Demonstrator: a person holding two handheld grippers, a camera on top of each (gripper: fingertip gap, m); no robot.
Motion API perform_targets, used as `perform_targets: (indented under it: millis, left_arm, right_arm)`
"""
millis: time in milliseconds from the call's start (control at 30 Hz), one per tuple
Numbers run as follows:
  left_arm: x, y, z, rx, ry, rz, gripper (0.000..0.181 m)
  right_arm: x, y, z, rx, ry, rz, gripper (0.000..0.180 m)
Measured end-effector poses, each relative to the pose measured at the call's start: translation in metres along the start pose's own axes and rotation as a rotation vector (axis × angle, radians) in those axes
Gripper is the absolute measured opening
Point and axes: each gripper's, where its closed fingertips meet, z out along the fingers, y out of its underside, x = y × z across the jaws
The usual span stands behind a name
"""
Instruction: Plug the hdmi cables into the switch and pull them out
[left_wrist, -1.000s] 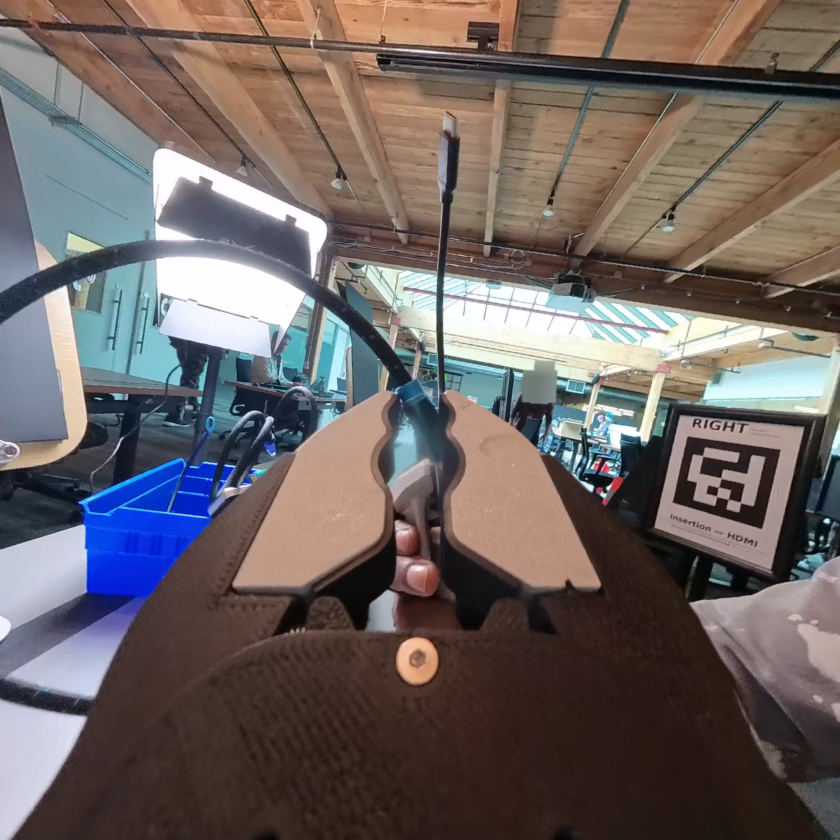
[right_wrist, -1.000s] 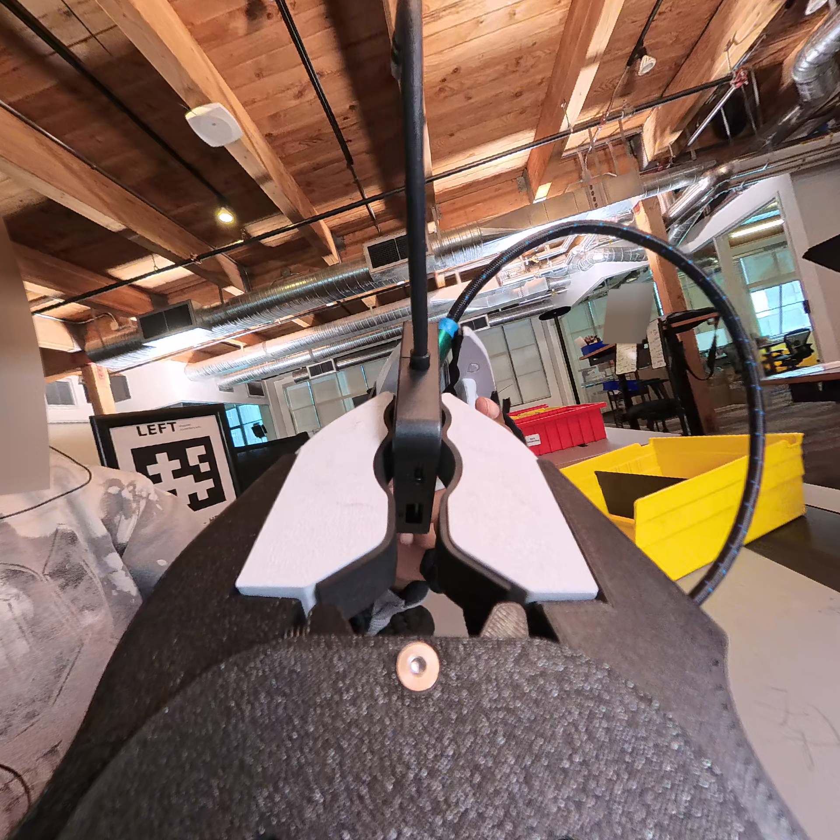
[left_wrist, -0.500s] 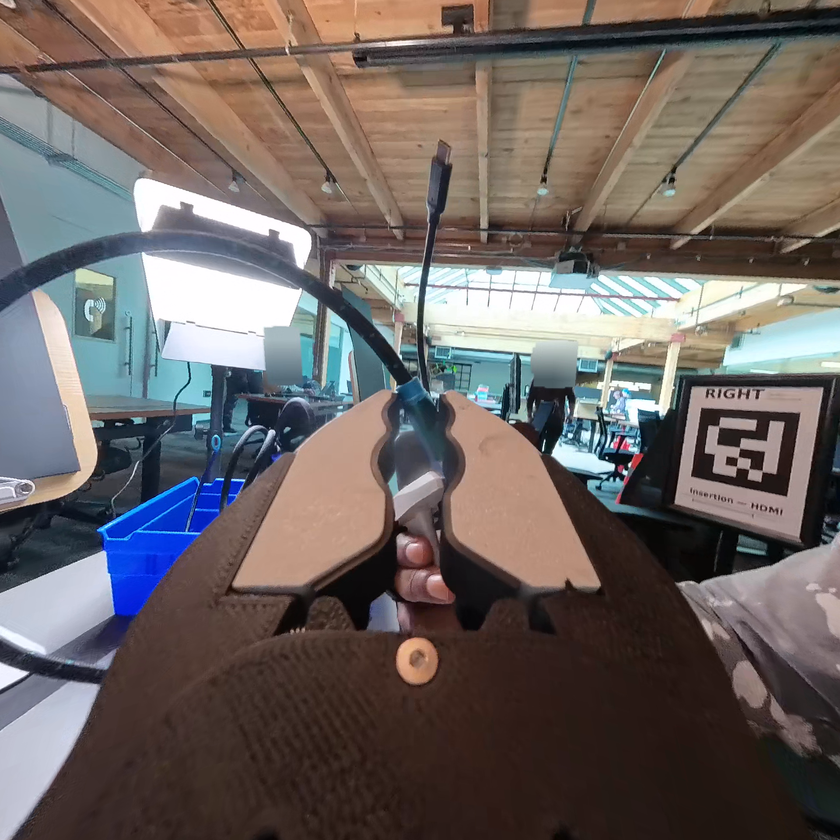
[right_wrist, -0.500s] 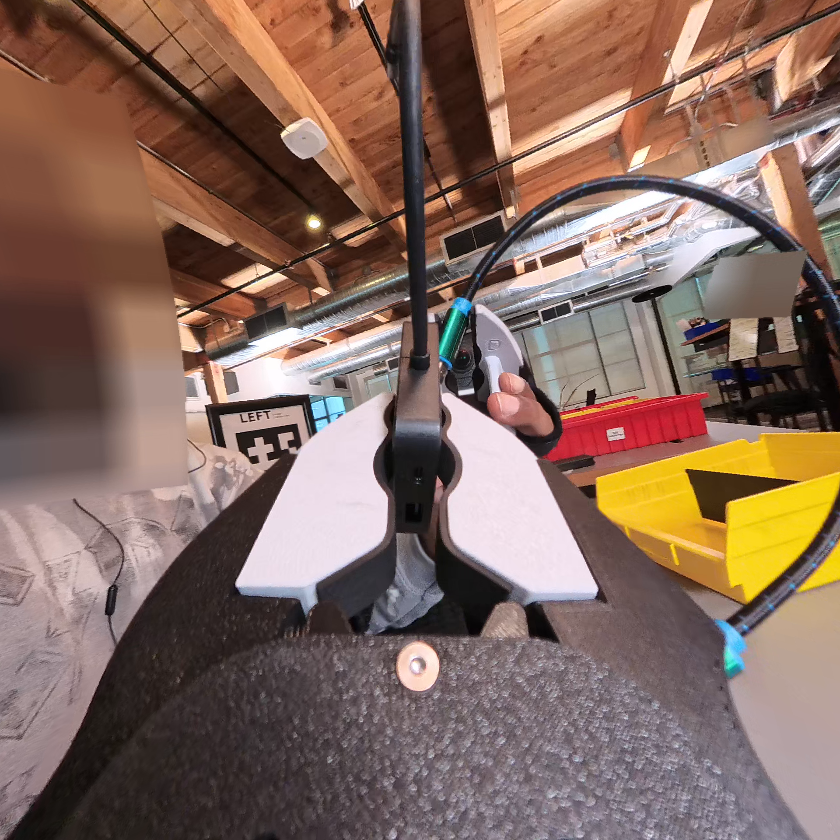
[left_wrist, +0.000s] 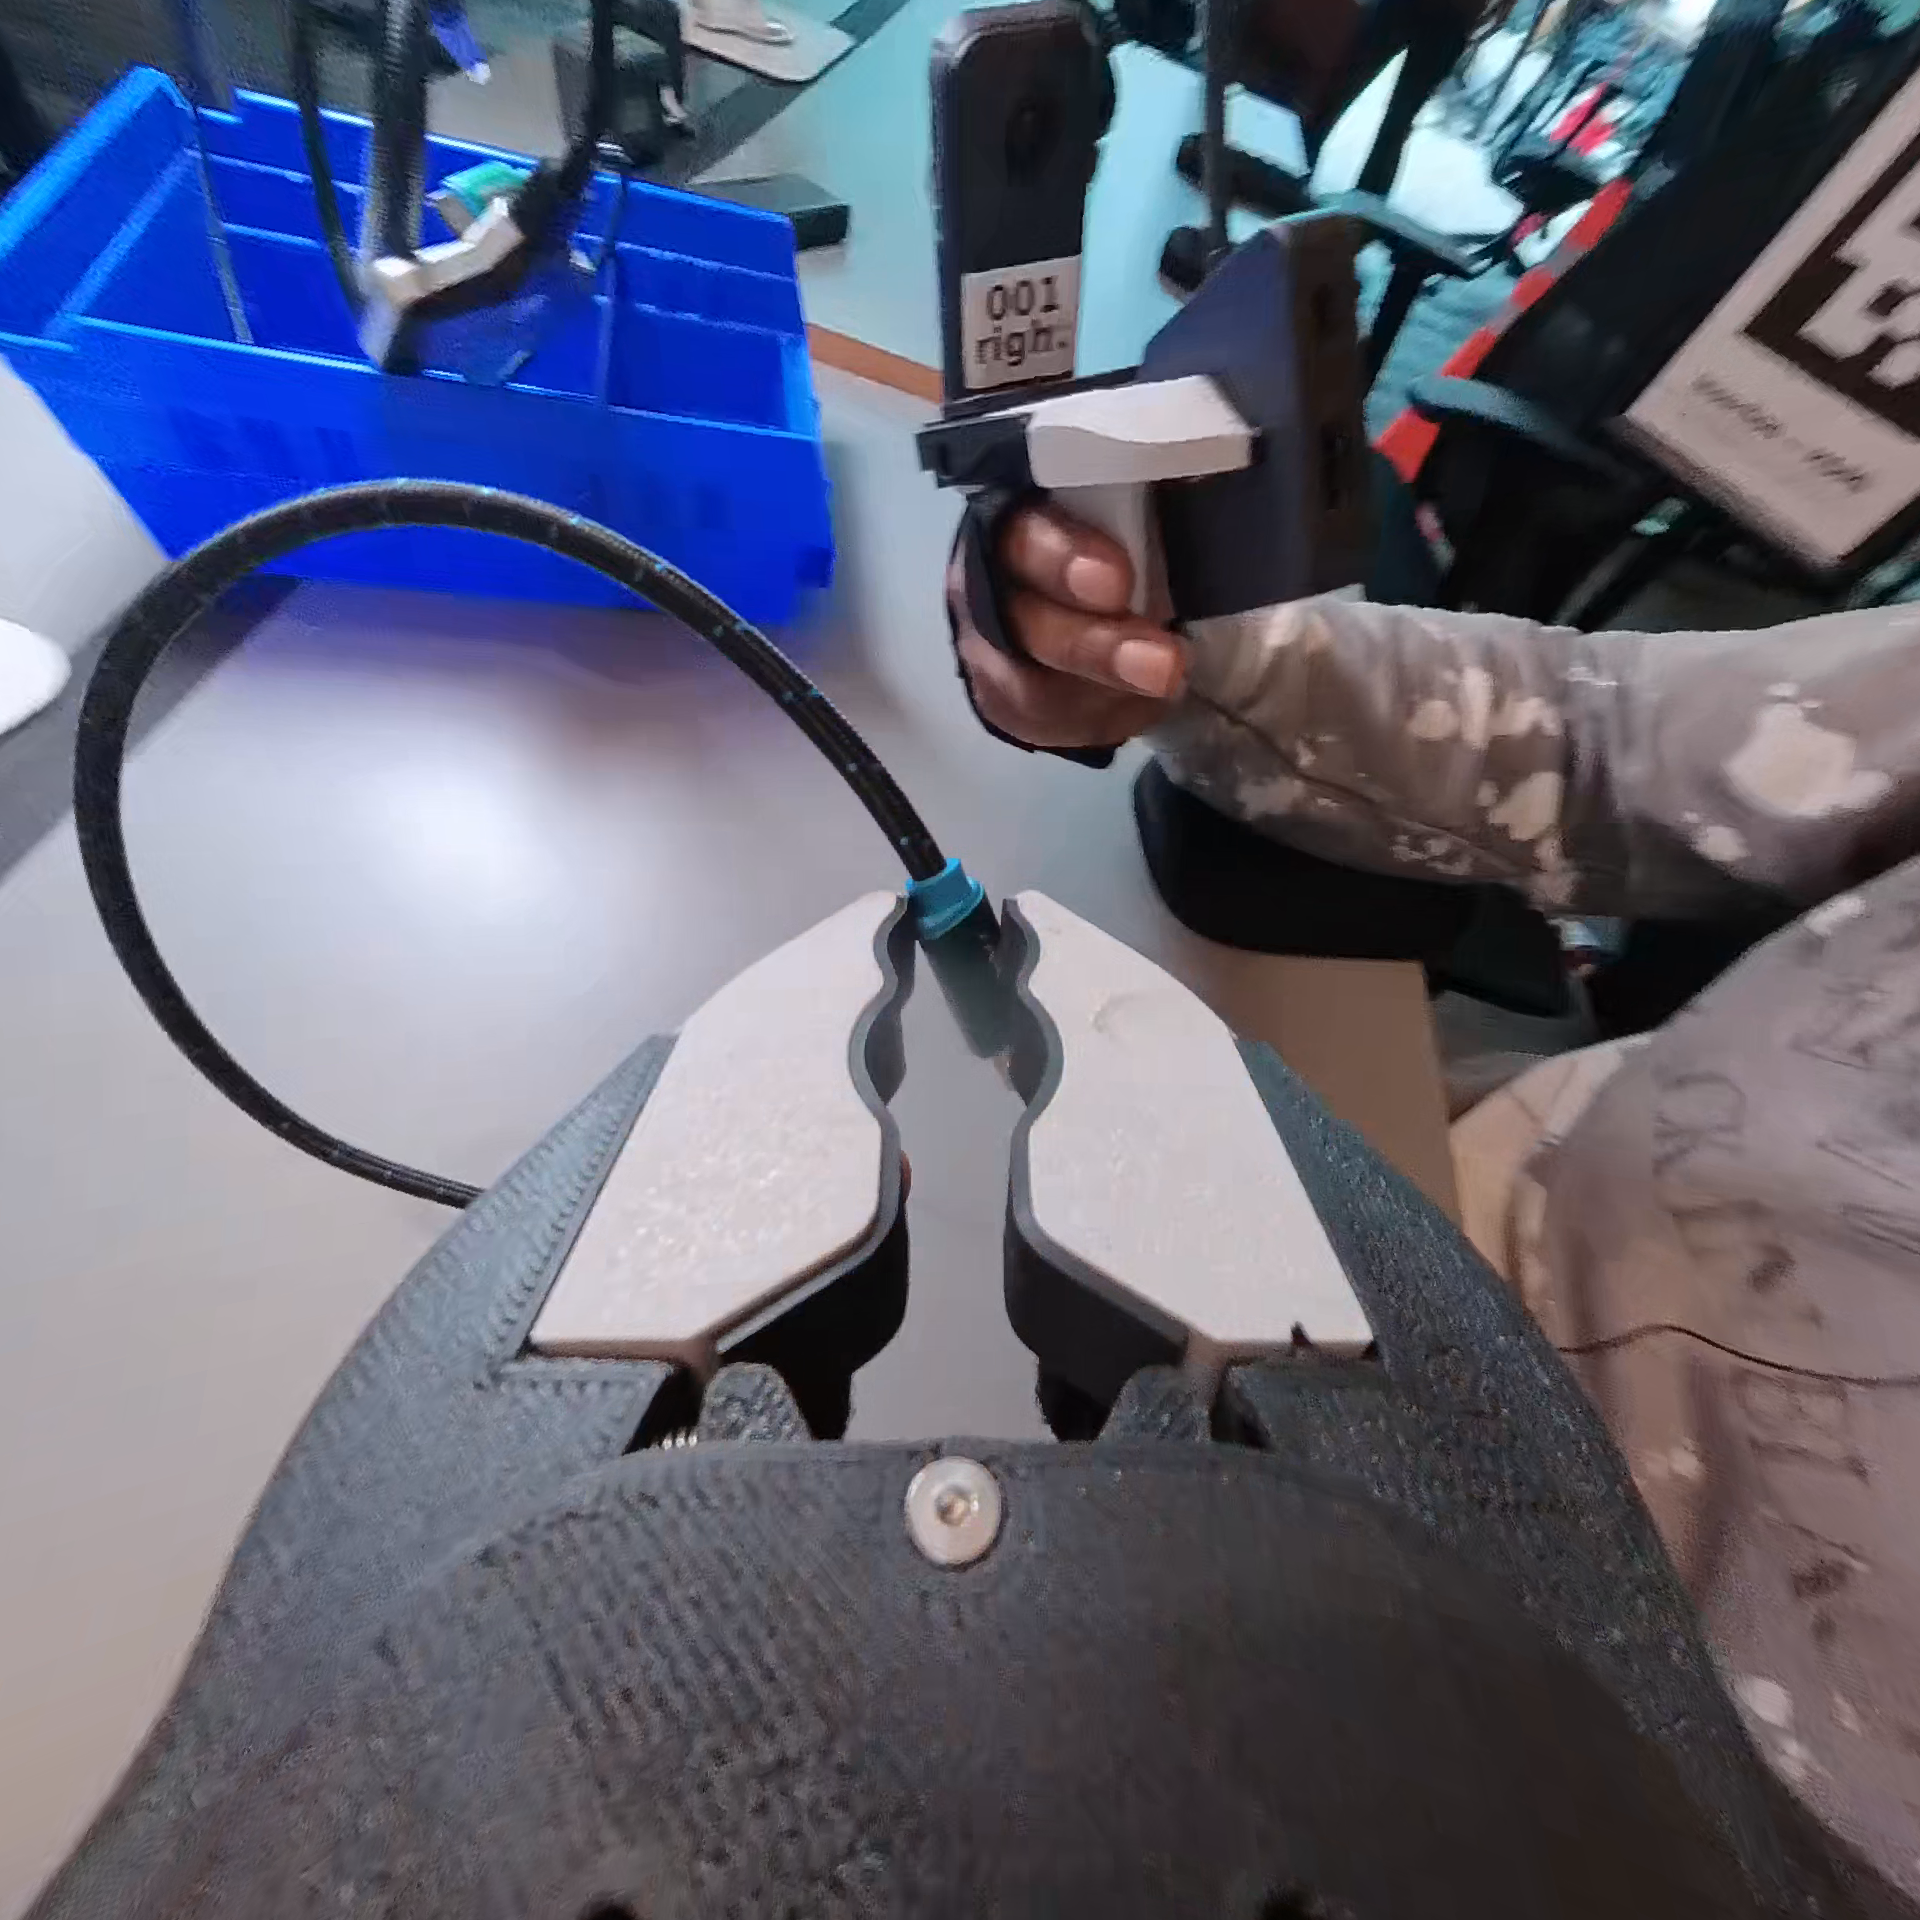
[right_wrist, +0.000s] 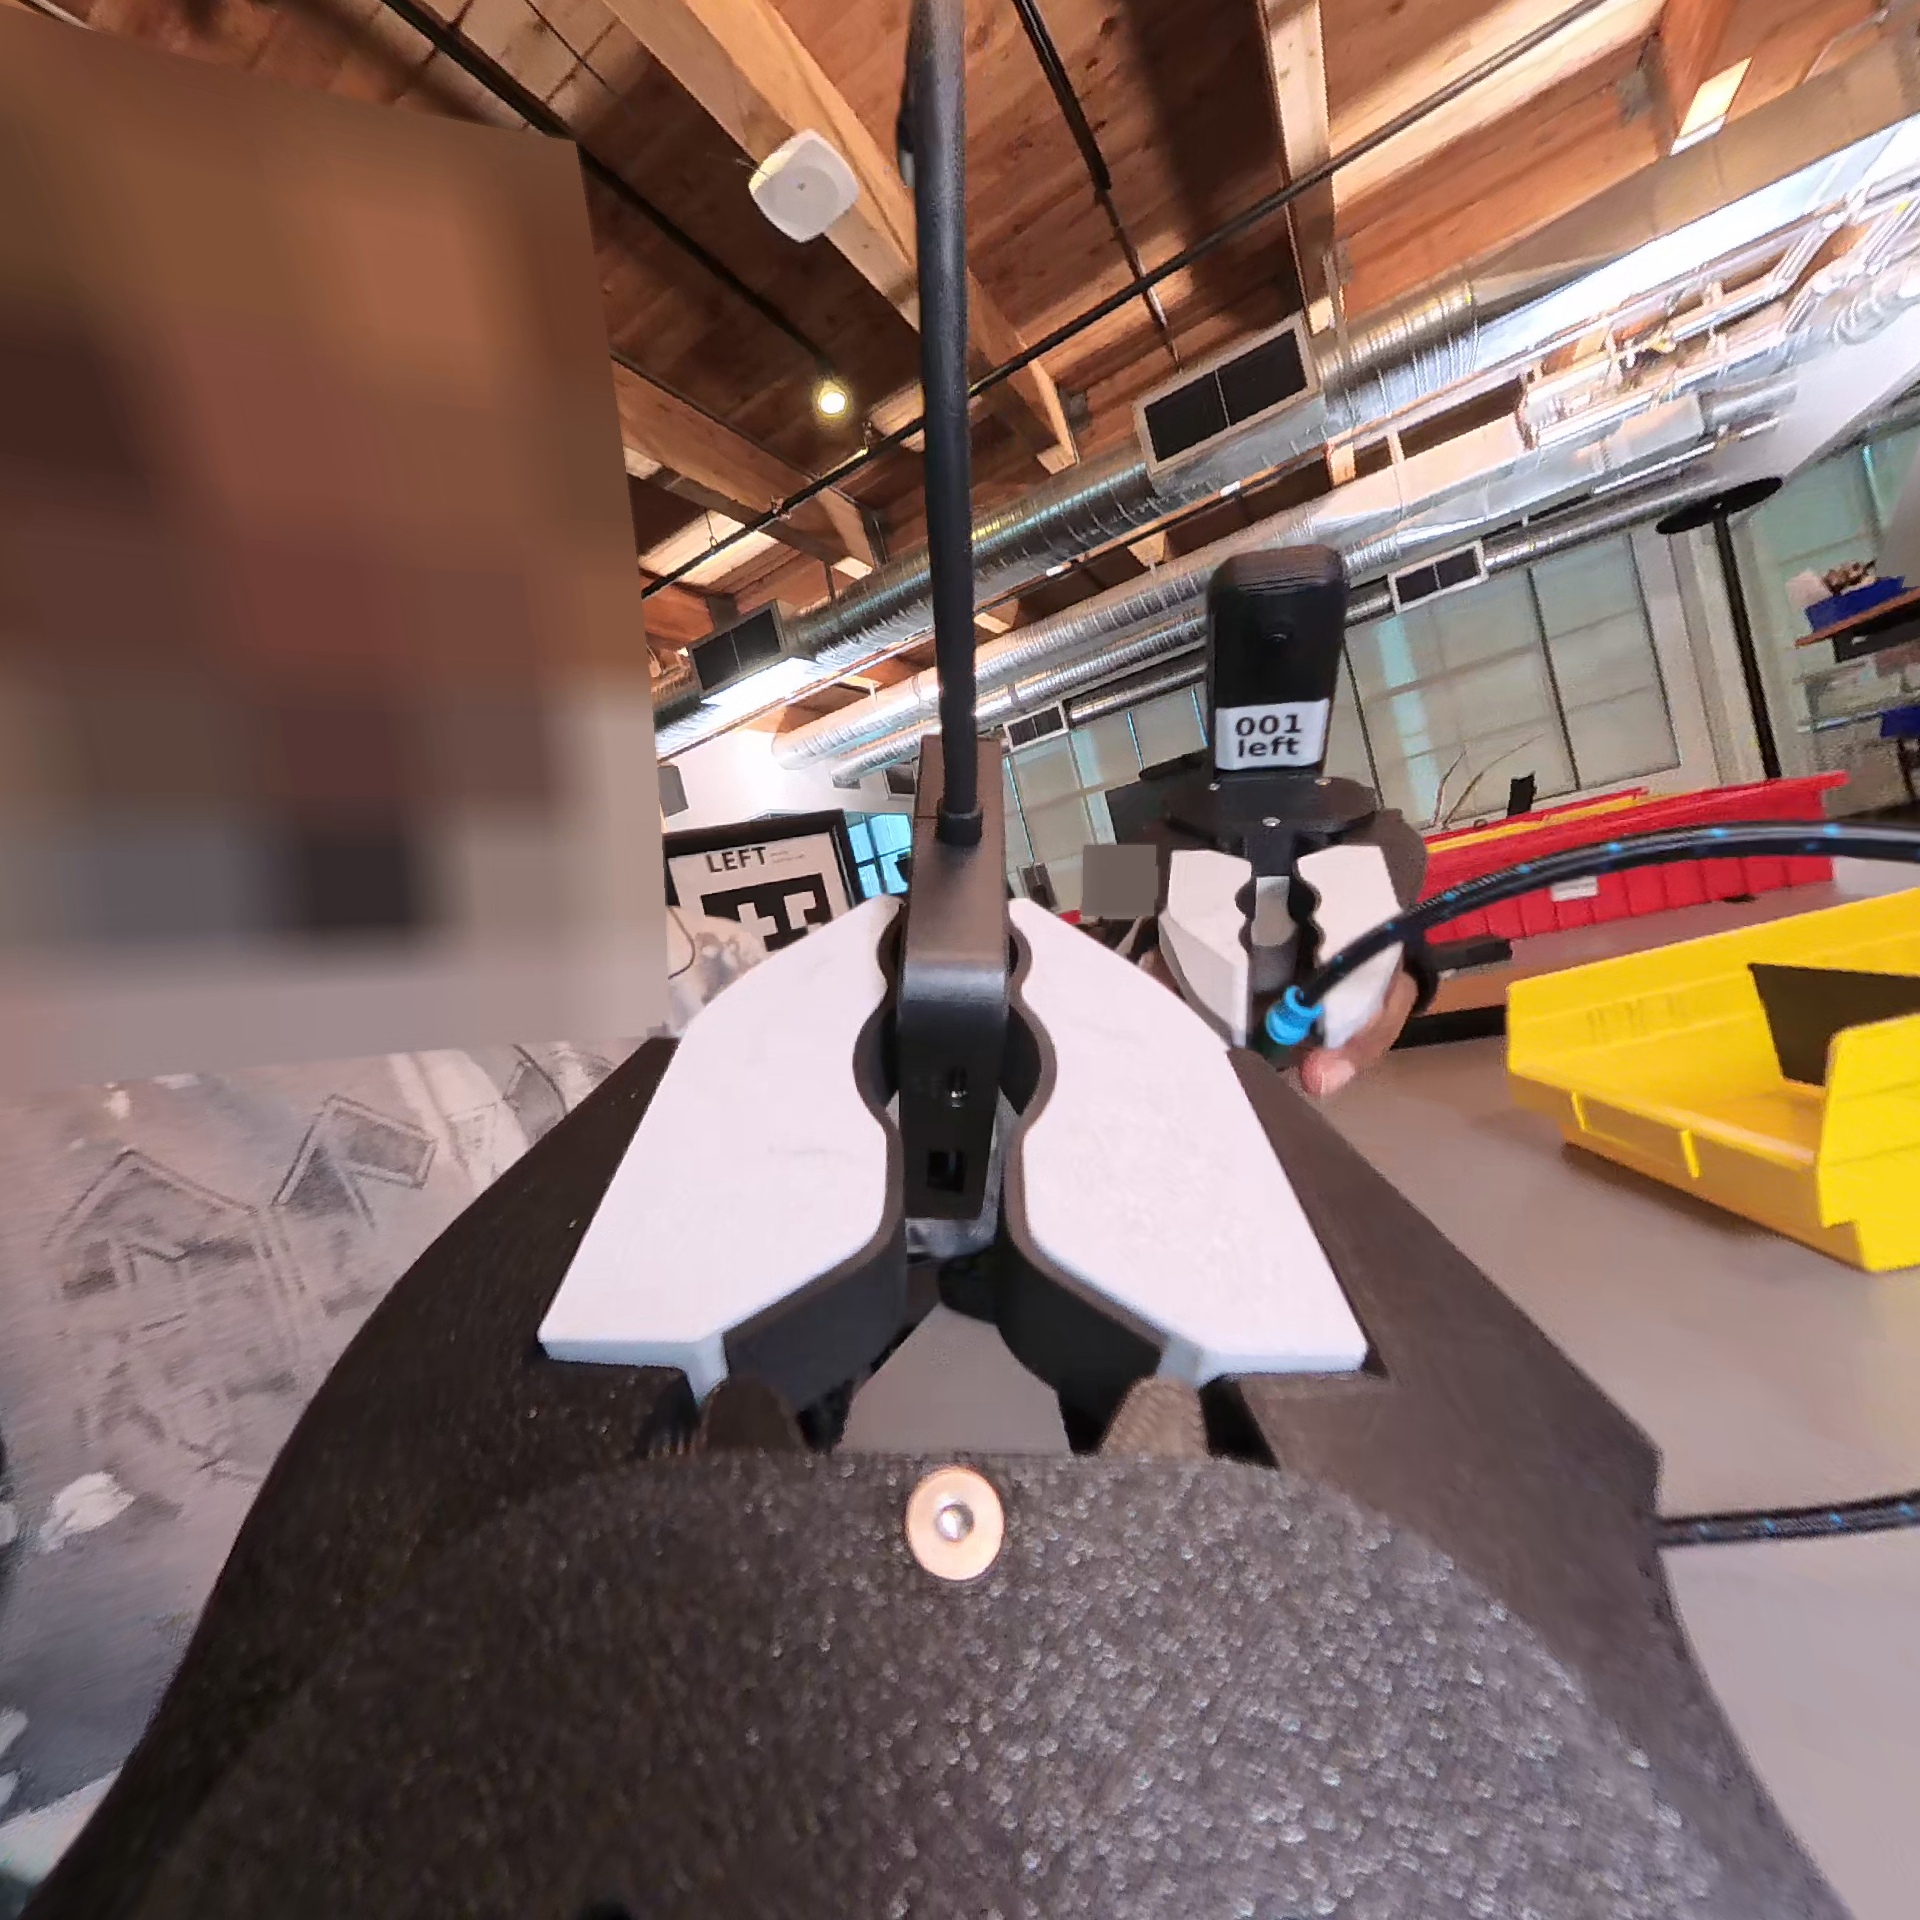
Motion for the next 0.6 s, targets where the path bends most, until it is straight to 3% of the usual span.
perform_targets:
  millis: [167, 333, 400, 500, 600]
  left_arm:
    - [-0.007, 0.002, -0.021, 0.269, 0.125, -0.295, 0.016]
    - [-0.064, 0.074, -0.032, 0.354, -0.015, -0.662, 0.015]
    - [-0.067, 0.103, -0.034, 0.291, -0.062, -0.709, 0.017]
    - [-0.065, 0.146, -0.039, 0.077, -0.213, -0.633, 0.019]
    - [-0.029, 0.169, -0.043, -0.147, -0.164, -0.541, 0.021]
  right_arm:
    - [-0.004, 0.01, -0.014, -0.027, 0.018, 0.029, 0.014]
    - [0.0, 0.016, -0.018, -0.046, 0.051, 0.036, 0.014]
    - [0.002, 0.018, -0.018, -0.058, 0.06, 0.038, 0.014]
    - [0.005, 0.023, -0.017, -0.08, 0.07, 0.04, 0.014]
    - [0.006, 0.026, -0.017, -0.093, 0.086, 0.037, 0.014]
